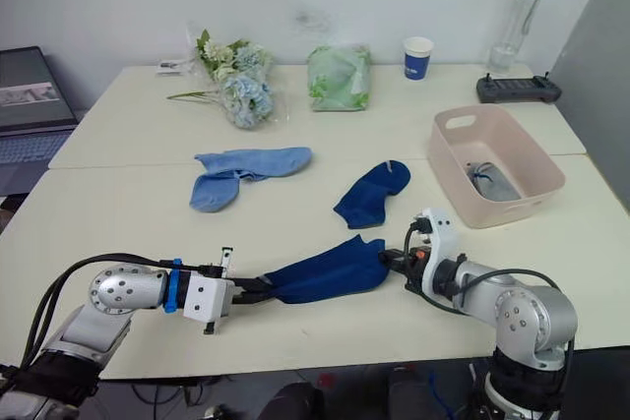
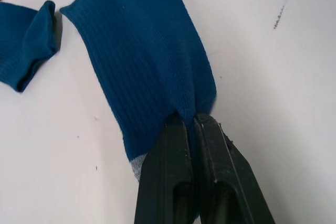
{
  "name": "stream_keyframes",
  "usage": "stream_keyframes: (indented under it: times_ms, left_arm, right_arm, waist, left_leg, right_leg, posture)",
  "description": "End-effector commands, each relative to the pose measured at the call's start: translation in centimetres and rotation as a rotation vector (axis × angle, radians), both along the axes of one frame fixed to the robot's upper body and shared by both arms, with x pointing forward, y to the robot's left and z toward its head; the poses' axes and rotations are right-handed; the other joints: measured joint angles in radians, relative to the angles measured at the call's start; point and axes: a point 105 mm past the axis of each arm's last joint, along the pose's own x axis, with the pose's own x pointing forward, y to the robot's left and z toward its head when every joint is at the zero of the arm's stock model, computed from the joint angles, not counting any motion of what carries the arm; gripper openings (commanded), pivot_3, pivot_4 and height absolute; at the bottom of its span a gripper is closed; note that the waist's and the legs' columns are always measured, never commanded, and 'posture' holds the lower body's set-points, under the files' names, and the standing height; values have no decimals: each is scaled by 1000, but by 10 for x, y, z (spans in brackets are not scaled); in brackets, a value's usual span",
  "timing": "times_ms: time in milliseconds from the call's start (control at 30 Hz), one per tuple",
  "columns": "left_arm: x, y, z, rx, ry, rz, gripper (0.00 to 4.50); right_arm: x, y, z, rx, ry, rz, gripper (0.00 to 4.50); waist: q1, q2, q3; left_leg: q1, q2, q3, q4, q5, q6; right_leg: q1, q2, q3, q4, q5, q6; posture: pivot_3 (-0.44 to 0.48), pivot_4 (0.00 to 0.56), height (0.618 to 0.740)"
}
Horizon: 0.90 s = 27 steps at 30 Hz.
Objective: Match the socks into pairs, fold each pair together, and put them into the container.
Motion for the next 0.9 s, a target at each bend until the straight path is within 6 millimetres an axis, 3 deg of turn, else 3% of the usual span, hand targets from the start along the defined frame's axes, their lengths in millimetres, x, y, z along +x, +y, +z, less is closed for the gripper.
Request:
stream_keyframes:
  times_ms: [33,100,233,400,433,567,667,767,900]
  left_arm:
    - [-3,0,1,-21,32,-6,766]
    - [-7,4,4,-28,47,15,1395]
    - [-18,17,8,-47,118,98,2721]
    - [-23,32,22,-183,296,344,4331]
    - [-23,32,27,-256,366,408,4455]
    - [-21,30,36,-384,475,520,4455]
    - [1,34,20,-503,489,739,4455]
    - [-1,25,5,-504,517,776,4455]
    - [-4,24,-13,-448,513,828,3603]
  right_arm:
    - [-7,0,8,-9,-48,1,222]
    - [-10,-7,9,-29,-61,13,698]
    - [-11,-26,13,-79,-81,60,2103]
    - [-3,-41,20,-173,-142,207,3839]
    - [0,-40,22,-170,-158,247,3851]
    - [7,-37,22,-170,-187,320,3851]
    - [21,-22,15,-167,-214,407,3851]
    - [31,-16,4,-198,-223,456,3851]
    - [40,-10,-5,-214,-232,471,3851]
  waist:
    - [0,0,0]
    - [0,0,0]
    - [-4,0,0]
    - [-9,0,1]
    - [-9,0,1]
    - [-12,0,1]
    - [-9,0,1]
    - [-7,-3,0]
    - [-2,-3,0]
  left_leg:
    - [0,0,0,0,0,0]
    - [0,0,-1,0,0,0]
    - [0,0,1,0,0,0]
    - [0,0,0,0,0,1]
    - [0,0,-1,0,0,1]
    - [0,1,-1,0,0,1]
    - [1,0,0,0,0,1]
    - [1,0,1,1,0,1]
    - [0,0,1,1,0,0]
  right_leg:
    - [0,0,0,0,0,0]
    - [0,0,0,0,0,0]
    - [0,-1,1,-1,0,0]
    - [1,0,1,-1,0,0]
    - [2,0,1,-1,0,0]
    - [2,0,1,-1,0,1]
    - [2,0,0,-1,0,1]
    - [2,0,0,-1,1,2]
    - [1,-1,2,-2,1,2]
  posture:
    - [0,150,740]
    - [0,150,740]
    - [0,150,740]
    - [0,150,740]
    - [0,150,740]
    - [0,150,740]
    - [0,150,740]
    - [0,150,740]
    - [0,150,740]
